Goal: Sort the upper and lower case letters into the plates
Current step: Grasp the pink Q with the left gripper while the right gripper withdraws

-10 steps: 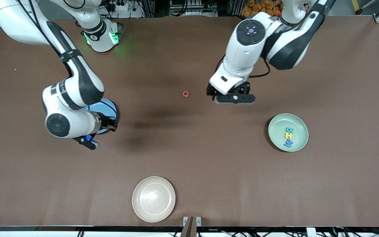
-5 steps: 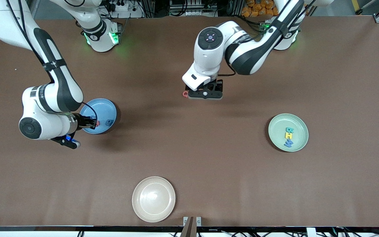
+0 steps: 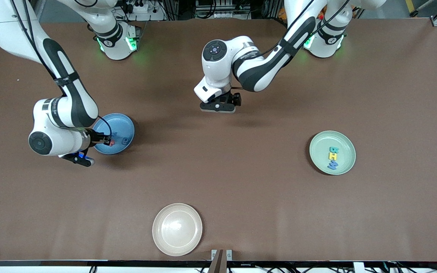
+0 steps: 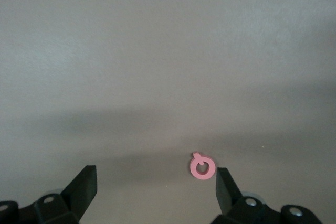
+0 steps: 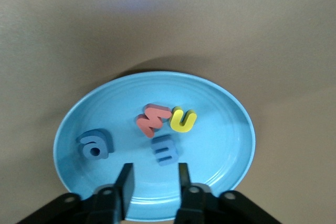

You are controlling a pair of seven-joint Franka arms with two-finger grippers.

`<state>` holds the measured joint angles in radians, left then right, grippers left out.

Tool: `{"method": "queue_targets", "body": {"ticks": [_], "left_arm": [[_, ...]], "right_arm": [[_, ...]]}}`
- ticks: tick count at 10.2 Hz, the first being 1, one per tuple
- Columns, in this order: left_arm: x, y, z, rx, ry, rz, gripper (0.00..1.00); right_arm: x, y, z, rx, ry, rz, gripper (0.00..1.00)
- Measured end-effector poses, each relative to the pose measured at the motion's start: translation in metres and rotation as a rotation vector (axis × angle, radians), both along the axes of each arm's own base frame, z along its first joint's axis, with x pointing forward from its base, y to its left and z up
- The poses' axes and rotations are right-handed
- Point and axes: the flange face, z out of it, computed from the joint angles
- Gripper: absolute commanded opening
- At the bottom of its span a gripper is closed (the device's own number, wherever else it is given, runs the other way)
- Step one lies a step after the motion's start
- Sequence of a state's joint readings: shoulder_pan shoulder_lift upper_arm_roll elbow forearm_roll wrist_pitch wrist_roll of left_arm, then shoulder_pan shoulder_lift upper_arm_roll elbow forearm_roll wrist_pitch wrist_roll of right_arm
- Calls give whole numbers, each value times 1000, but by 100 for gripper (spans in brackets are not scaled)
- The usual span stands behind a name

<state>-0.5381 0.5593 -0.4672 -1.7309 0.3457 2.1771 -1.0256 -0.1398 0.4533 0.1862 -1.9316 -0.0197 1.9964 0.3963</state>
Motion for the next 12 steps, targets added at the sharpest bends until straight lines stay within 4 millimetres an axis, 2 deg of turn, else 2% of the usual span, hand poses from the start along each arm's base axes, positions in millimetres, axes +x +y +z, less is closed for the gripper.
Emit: {"method": "queue_targets", "body": {"ticks": [2,3,5,6,7,9,10,11,12], "left_arm": [[-13,-10,-10,-1,7,-21,100],[-17,-15,-12,-16,4,-17,100],[-26,-26,-23,-45,-24,12,100],[-28,-29,-33,-54,-36,39,100],[-29,-30,-44,-54,-40,61,100],[-31,-29,-67,-32,-44,107,100],[-34,-30,-77,-32,-47,128,100],[-37,-32,-85,-37,-46,149,100],[-38,-32,-90,-39,-44,167,100]], "right_arm": [[2,1,23,-4,-19,4,100],[5,4,42,-5,-31,17,100],[12,19,87,5,-82,89,100],[16,20,113,11,-110,132,100],[22,9,144,14,-127,157,100],[33,-30,225,23,-143,201,100],[31,-48,263,26,-138,205,100],[29,-60,296,22,-158,202,100],[25,-61,326,15,-200,203,100]]}}
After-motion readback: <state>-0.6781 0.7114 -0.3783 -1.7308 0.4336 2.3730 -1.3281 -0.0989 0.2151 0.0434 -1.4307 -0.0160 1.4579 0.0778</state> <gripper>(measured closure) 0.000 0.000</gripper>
